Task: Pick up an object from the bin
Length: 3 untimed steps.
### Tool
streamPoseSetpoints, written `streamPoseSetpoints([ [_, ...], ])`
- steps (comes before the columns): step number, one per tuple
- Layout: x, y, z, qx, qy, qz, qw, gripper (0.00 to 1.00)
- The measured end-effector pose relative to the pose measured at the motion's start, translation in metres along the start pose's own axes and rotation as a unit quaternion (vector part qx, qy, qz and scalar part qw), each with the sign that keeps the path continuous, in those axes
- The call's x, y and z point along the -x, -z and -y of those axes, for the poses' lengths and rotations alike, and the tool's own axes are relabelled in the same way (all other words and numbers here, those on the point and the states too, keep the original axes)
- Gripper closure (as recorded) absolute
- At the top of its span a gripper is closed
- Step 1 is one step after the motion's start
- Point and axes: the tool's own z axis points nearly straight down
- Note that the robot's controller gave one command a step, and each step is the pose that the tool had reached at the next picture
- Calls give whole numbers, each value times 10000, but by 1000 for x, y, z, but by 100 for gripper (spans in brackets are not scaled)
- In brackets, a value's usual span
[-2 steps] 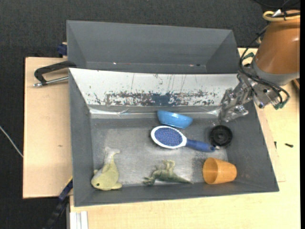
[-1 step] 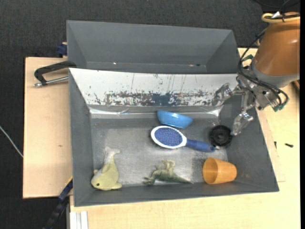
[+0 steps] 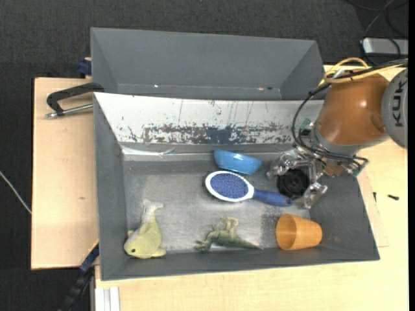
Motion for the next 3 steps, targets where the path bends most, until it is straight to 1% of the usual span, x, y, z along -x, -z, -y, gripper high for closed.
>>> streamPoseSetpoints([
  [1,1,3,1,-23,-6,18,10000,100],
  [2,8,110,-1,-79,70,54,9999,100],
  [3,14,195,-20,-69,1714,39,9852,100],
])
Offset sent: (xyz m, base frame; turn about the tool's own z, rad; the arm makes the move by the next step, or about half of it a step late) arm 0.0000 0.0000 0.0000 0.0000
